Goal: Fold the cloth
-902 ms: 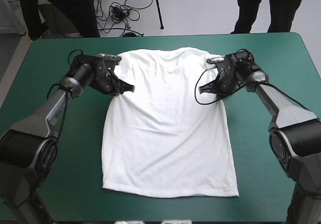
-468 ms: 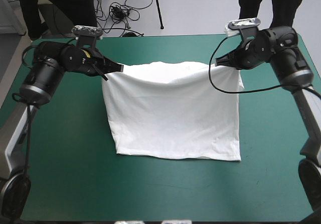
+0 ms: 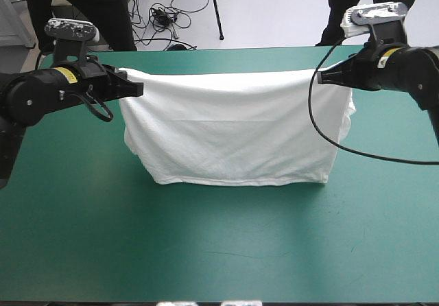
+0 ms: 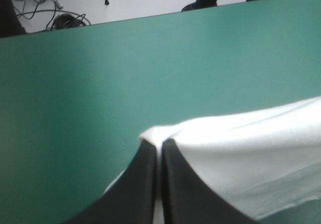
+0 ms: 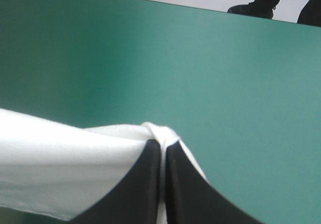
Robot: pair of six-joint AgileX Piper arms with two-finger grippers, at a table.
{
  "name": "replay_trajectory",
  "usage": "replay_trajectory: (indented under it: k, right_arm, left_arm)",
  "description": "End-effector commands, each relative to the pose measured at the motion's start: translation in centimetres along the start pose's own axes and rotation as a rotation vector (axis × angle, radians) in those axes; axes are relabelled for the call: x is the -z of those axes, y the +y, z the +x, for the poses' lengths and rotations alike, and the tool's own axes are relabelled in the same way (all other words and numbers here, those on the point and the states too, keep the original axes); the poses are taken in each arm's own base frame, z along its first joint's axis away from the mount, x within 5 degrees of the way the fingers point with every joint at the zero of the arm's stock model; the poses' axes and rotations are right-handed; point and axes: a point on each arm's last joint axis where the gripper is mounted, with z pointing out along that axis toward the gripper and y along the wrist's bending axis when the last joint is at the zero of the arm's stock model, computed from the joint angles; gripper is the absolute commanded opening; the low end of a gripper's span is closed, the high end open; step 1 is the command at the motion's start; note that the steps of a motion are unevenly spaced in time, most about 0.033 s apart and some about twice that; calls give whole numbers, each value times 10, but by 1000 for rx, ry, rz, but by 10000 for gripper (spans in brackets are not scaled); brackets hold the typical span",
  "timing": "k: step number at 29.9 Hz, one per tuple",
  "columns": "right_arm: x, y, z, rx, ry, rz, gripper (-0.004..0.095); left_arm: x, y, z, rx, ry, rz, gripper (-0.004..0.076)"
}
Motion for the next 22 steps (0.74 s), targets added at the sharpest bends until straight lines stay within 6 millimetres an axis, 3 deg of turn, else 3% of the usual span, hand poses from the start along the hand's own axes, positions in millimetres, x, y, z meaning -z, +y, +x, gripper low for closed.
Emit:
replay_trajectory:
  k: [1,6,12,17,22]
  right_arm:
    - [49,-2,-7,-5,-175,-7,-17]
    - [80,0,-2,-17,-243,-37,-17]
    - [94,2,0,-26,-282,-63,-17]
    - [91,2,-7,-28,-339,-64,-17]
    - [59,0,-24,-29,-385,-31,-17]
  left_arm:
    - [48,-9,-12,7,-184,52,-9]
    - [80,-13,-8,5,-255,71,-9]
    - [88,-15,-7,11,-272,87,-9]
    - [77,-13,-14,15,-309,80,-9]
    - [46,-9,-29,30,-367,70,-9]
